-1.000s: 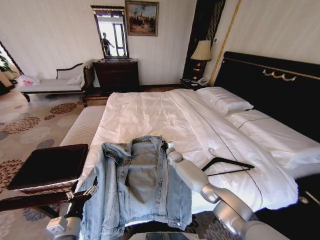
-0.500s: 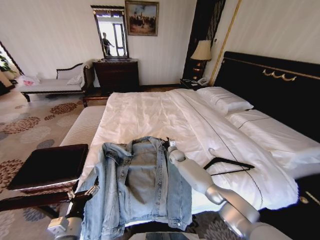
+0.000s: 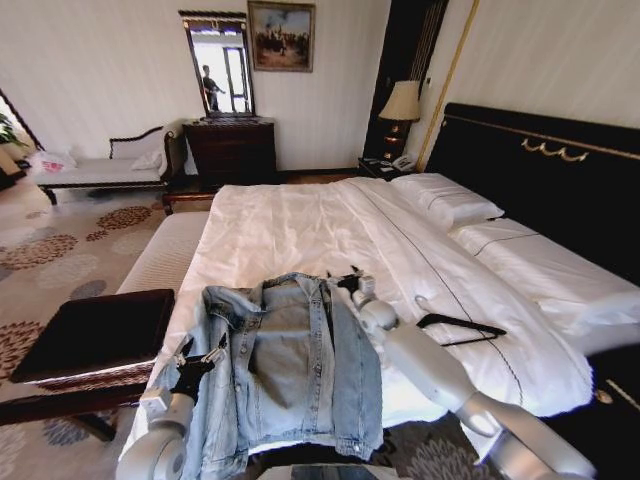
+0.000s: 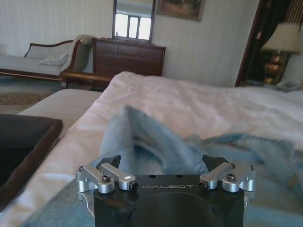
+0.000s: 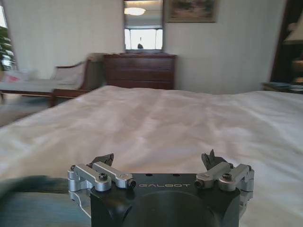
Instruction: Pick up the clothes from the bed and hang them on the clothes hanger.
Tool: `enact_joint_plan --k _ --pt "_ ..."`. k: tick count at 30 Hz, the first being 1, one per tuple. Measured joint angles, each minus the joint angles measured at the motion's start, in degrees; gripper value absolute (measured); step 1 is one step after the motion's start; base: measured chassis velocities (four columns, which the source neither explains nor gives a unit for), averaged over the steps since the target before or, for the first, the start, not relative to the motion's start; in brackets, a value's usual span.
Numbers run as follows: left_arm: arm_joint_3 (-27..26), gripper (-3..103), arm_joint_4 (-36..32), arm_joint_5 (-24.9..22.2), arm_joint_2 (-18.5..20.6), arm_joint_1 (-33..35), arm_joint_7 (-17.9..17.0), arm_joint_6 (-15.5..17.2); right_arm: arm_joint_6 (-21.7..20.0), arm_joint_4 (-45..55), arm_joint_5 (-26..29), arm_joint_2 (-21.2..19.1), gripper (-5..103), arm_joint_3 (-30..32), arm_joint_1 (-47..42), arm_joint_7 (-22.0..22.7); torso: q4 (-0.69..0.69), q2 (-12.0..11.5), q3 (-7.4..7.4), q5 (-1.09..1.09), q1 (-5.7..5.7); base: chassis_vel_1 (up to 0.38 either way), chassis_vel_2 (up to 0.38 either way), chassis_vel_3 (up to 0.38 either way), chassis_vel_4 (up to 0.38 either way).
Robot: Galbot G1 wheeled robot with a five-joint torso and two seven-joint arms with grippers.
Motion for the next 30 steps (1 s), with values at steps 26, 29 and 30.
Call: enact_joint_plan --k 26,29,30 --pt "27.5 88 28.6 -2.6 8.6 -34.2 -3.1 0.3 -0.4 -0.4 0.4 1.8 100 1.1 -0.3 0.7 -0.1 0.0 0.0 -0.03 -0.01 0.0 0.0 0.0 0.0" --pt "29.8 88 31.2 -2.4 8.4 -36.8 -3.5 0.3 -0.3 -0.4 0.5 1.9 100 1.5 -0.4 0.6 -0.1 0.0 0.0 -0.03 -0.01 0.0 0.0 0.0 0.0" --pt "30.4 88 32.1 -2.4 8.2 -37.7 -3.6 0.3 -0.2 -0.4 0.5 1.9 100 1.6 -0.5 0.6 -0.1 0.0 0.0 -0.02 -0.01 0.0 0.0 0.0 0.0"
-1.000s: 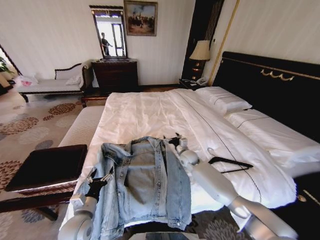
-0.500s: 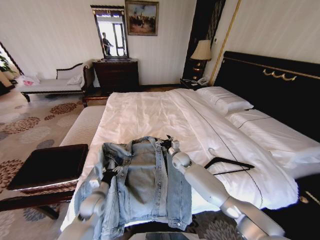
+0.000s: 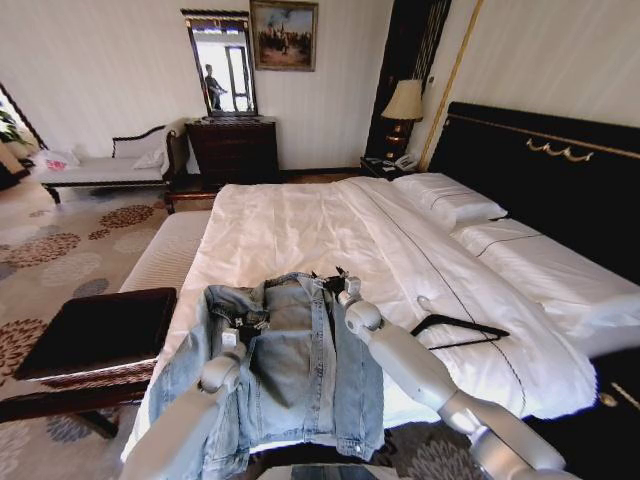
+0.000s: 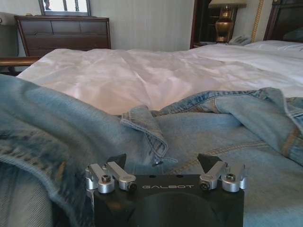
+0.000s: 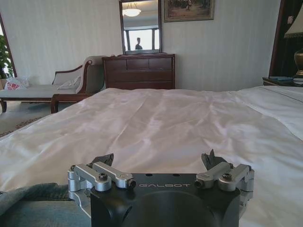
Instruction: Pick up the clothes from the bed and hang them on the clothes hanger.
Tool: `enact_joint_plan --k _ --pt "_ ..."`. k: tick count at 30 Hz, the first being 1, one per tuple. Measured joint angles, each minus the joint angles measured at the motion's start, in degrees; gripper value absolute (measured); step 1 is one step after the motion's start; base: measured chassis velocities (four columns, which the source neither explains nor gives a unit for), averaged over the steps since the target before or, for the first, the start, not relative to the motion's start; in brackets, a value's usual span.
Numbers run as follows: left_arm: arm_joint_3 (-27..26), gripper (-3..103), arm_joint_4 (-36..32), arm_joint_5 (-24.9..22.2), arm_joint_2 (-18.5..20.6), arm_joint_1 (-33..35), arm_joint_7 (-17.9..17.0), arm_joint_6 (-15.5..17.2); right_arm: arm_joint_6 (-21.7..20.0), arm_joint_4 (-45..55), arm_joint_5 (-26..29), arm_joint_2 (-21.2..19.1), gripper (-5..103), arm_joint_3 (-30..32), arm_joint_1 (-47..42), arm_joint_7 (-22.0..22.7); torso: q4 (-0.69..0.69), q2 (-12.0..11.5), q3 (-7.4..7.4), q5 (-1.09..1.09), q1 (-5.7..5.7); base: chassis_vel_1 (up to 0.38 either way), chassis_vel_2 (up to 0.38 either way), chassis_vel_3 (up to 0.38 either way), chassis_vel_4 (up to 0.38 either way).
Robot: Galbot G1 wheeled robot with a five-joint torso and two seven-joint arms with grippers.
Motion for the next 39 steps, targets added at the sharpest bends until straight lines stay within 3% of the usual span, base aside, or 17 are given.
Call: enact_joint_plan --k 6,11,13,17,20,26,28,30,39 --pt "1.0 82 3.3 -0.1 -0.9 -3.5 -0.9 -0.2 0.1 0.0 -0.2 -0.1 100 0.7 -0.7 -0.2 -0.01 0.0 0.0 -0.01 0.01 0.0 0.0 0.0 0.0" --pt "1.0 69 5.1 -0.1 -0.5 -4.7 -0.6 -0.8 0.2 0.2 -0.3 -0.1 100 1.0 -1.1 -0.4 0.01 0.0 0.0 -0.01 0.0 0.0 0.0 0.0 0.0" --pt "1.1 69 5.7 0.0 -0.5 -5.0 -0.2 -1.3 0.2 0.2 -0.3 -0.1 100 1.0 -1.1 -0.4 0.01 0.0 0.0 -0.02 0.0 0.0 0.0 0.0 0.0" --pt "1.2 47 6.5 -0.1 -0.7 -5.7 0.1 -1.9 0.2 0.3 -0.3 0.3 100 1.0 -1.1 -0.5 0.0 0.0 0.0 -0.01 0.0 0.0 0.0 0.0 0.0" --pt "1.2 41 6.2 -0.2 -0.5 -5.6 0.0 -2.0 0.3 0.4 -0.3 0.4 100 1.0 -1.1 -0.5 0.0 0.0 0.0 -0.01 0.0 0.0 0.0 0.0 0.0" --pt "1.2 14 5.1 -1.0 -0.2 -5.5 -0.9 -1.7 0.3 0.6 -0.4 0.6 100 0.9 -1.1 -0.5 0.0 0.0 0.0 -0.02 -0.01 0.0 0.0 0.0 0.0" --pt "1.2 14 4.9 -1.3 0.0 -5.7 -1.1 -1.6 0.3 0.7 -0.4 0.6 100 0.9 -1.2 -0.5 0.0 0.0 0.0 -0.02 0.0 0.0 0.0 0.0 0.0" --pt "1.2 4 4.3 -2.2 0.3 -6.0 -1.5 -1.2 0.3 0.8 -0.5 0.8 100 0.9 -1.5 -0.5 0.0 0.0 0.0 -0.01 0.0 0.0 0.0 0.0 0.0" --pt "1.9 2 2.0 -7.5 2.0 -9.2 -2.4 0.3 0.2 1.6 -0.8 1.3 100 0.9 -2.3 -0.2 0.01 0.0 0.0 -0.01 -0.01 0.0 0.0 0.0 0.0"
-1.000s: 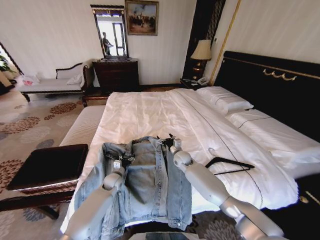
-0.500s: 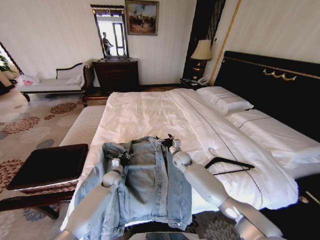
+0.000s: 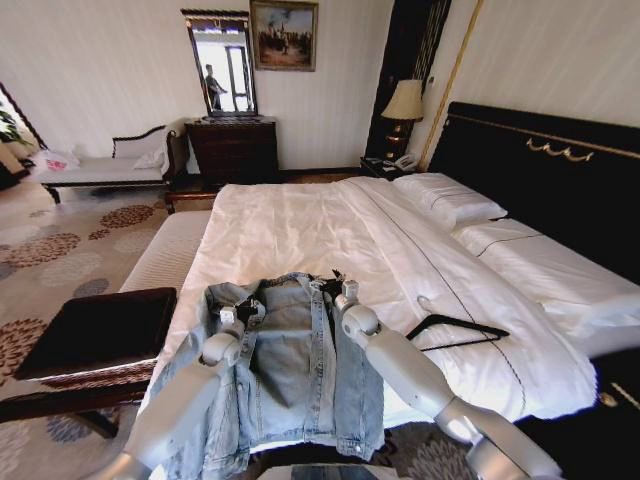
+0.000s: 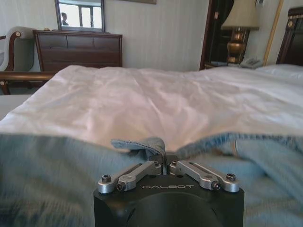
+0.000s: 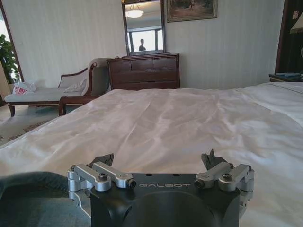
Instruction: Pick up the clothes from the bed and hang them on the clothes hanger.
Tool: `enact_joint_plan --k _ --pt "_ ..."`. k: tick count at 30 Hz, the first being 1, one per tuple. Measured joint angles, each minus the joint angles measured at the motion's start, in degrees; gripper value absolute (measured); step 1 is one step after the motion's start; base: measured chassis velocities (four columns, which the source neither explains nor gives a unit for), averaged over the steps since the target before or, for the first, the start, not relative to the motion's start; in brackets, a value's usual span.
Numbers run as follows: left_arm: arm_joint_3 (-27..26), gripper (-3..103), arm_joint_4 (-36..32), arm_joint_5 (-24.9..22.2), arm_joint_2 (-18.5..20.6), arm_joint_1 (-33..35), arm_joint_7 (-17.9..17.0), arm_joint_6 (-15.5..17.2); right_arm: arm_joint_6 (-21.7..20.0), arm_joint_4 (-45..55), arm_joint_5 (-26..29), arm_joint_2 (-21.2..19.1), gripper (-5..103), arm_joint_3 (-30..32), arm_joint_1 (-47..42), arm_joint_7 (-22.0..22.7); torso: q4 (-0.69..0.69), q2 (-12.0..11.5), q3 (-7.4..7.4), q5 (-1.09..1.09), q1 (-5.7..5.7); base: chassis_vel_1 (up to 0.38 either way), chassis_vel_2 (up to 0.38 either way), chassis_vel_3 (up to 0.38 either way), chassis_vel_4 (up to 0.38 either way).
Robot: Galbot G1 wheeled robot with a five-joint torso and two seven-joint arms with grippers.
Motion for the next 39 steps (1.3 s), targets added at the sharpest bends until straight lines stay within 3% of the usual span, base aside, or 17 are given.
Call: enact_joint_plan --k 8,16,21,26,29,30,39 --pt "3.2 2 2.7 -7.0 0.3 -8.3 -1.6 1.2 0.0 0.7 0.0 -1.0 100 0.0 -0.1 0.0 -0.02 0.0 0.0 0.0 0.01 0.0 0.0 0.0 0.0" --pt "3.9 2 5.7 -9.3 0.2 -10.9 -1.7 1.3 -0.2 1.6 0.2 -1.4 100 0.2 -0.5 0.0 0.0 0.0 0.0 0.0 0.01 0.0 0.0 0.0 0.0" --pt "0.0 2 2.3 -9.4 0.9 -6.9 -0.5 0.7 -0.2 2.2 0.2 -1.8 100 0.3 -0.9 0.0 -0.03 0.0 0.0 -0.01 0.02 0.0 0.0 0.0 0.0" --pt "-9.5 2 -4.0 -10.3 3.5 2.9 1.8 0.4 -0.3 2.2 0.0 -1.4 100 0.2 -1.3 0.0 0.0 0.0 -0.01 -0.01 0.01 0.0 0.0 0.0 0.0" --pt "-12.7 2 -5.2 -10.4 4.1 5.8 2.6 0.4 -0.3 2.2 0.0 -1.3 100 0.0 -1.4 0.0 0.01 0.0 -0.01 -0.01 0.0 0.0 0.0 0.0 0.0" --pt "-16.6 2 -6.2 -10.4 4.5 9.3 3.7 0.1 -0.3 2.2 0.0 -1.3 100 -0.3 -1.4 0.0 0.02 0.0 -0.01 -0.01 0.0 0.0 0.0 0.0 0.0" --pt "-21.4 2 -5.7 -10.3 4.6 13.0 5.9 -0.6 -1.1 3.3 0.8 -1.7 100 -1.0 -1.4 0.5 -0.03 0.0 -0.01 -0.01 0.0 0.0 0.0 0.0 0.0"
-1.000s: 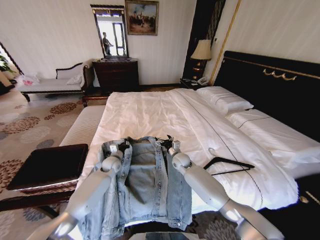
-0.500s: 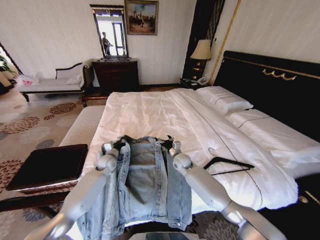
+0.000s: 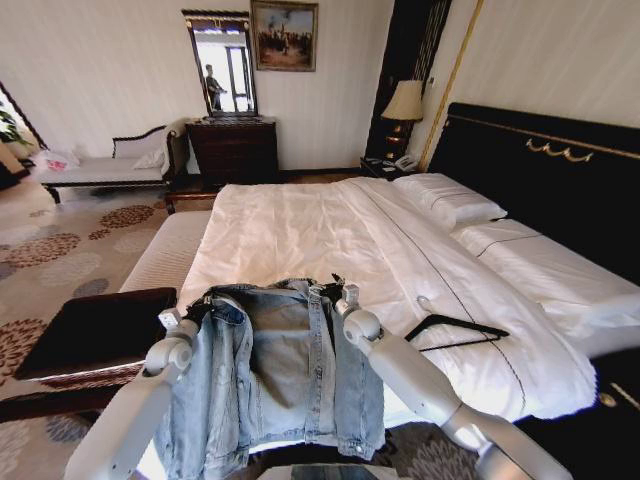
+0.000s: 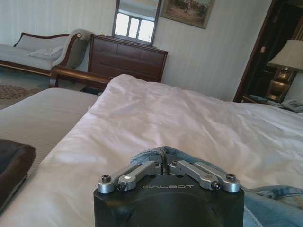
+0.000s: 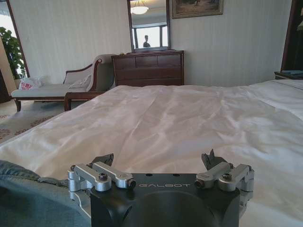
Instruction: Pick up the clothes from the bed and hang them on the clothes hanger.
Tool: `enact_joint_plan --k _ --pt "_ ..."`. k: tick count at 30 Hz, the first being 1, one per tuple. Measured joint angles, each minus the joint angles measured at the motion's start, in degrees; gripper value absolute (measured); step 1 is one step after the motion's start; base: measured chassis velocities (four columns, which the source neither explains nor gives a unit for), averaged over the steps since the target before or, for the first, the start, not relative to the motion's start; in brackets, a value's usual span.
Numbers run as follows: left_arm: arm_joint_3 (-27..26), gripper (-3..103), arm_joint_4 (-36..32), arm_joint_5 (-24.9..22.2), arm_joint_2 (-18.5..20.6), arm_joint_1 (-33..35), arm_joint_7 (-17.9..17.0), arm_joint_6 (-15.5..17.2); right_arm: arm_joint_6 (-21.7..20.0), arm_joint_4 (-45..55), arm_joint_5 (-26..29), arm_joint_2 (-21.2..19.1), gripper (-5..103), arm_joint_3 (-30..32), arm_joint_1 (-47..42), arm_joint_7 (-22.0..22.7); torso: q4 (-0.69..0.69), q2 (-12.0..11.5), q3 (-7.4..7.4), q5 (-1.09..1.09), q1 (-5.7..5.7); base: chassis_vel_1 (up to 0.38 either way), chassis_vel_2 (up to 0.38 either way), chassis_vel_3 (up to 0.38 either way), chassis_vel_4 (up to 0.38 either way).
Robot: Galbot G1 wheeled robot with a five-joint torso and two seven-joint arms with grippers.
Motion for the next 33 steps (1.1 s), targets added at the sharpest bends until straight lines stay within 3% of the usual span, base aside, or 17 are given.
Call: enact_joint_plan --k 18,20,22,23,27,30,32,33 --pt "0.9 2 6.7 4.7 0.0 0.6 2.8 -1.6 -0.4 1.7 1.9 -2.0 100 -0.2 -0.4 0.3 0.02 0.0 0.01 0.01 0.0 0.0 0.0 0.0 0.0" --pt "0.4 11 6.1 5.3 0.0 1.2 2.4 -1.7 -0.2 1.9 1.8 -2.4 100 -0.2 -0.6 0.2 0.02 0.0 0.01 0.01 0.0 0.0 0.0 0.0 0.0" --pt "0.2 11 5.9 5.5 -0.1 1.5 2.3 -1.7 -0.2 1.9 1.8 -2.5 100 -0.2 -0.6 0.1 0.01 0.0 0.01 0.01 0.0 0.0 0.0 0.0 0.0" --pt "-0.7 23 4.7 6.4 -0.1 2.6 2.2 -2.0 -0.1 2.0 1.8 -2.9 100 -0.2 -0.6 0.0 0.01 0.0 0.01 0.01 0.0 0.0 0.0 0.0 0.0" --pt "-2.5 33 2.3 7.8 -0.2 5.1 2.4 -2.8 0.1 1.9 1.8 -3.3 100 -0.2 -0.7 -0.2 0.03 0.0 0.01 0.01 0.0 0.0 0.0 0.0 0.0" --pt "-4.4 49 -1.0 7.8 -0.4 7.5 2.3 -2.9 0.2 2.3 1.8 -3.7 100 -0.2 -1.0 -0.3 0.03 0.0 0.01 0.01 0.0 0.0 0.0 0.0 0.0" --pt "-5.0 49 -2.0 7.7 -0.4 8.2 2.3 -2.8 0.4 2.5 1.9 -3.8 100 -0.2 -1.1 -0.4 0.02 0.0 0.01 0.01 0.0 0.0 0.0 0.0 0.0" --pt "-5.7 55 -2.8 7.7 -0.4 9.0 2.2 -2.7 0.6 2.8 1.9 -4.0 100 -0.2 -1.4 -0.6 0.01 0.0 0.01 0.01 0.0 0.0 0.0 0.0 0.0"
